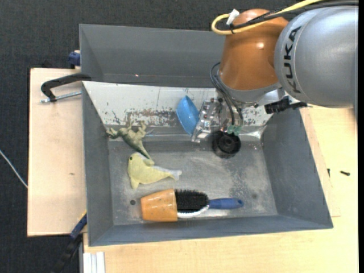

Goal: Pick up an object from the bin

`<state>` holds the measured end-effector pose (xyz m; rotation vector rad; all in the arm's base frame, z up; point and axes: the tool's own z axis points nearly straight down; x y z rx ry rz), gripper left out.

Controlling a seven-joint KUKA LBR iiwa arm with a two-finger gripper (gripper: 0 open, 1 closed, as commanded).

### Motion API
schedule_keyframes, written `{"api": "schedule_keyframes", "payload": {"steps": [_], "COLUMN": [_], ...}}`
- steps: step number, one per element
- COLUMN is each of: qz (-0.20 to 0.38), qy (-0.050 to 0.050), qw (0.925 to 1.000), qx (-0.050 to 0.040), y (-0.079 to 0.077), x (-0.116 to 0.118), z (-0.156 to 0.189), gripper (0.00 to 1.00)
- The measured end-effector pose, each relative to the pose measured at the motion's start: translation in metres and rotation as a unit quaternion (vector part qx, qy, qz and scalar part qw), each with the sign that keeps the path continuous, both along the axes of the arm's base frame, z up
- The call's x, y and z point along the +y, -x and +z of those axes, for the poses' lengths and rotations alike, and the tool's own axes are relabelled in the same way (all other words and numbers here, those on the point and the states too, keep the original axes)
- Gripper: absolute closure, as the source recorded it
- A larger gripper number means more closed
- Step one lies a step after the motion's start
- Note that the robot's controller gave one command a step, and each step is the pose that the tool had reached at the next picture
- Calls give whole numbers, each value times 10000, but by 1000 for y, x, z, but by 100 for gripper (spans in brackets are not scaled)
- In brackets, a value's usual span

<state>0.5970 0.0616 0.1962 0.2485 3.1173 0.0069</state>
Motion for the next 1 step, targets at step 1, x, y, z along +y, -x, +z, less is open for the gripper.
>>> {"api": "schedule_keyframes", "payload": {"steps": [1], "qz": [138], "qy": [5], "qw": [9999], "qx": [-9], "y": [-5], "x": [11], "z": [122], "gripper": [100]}}
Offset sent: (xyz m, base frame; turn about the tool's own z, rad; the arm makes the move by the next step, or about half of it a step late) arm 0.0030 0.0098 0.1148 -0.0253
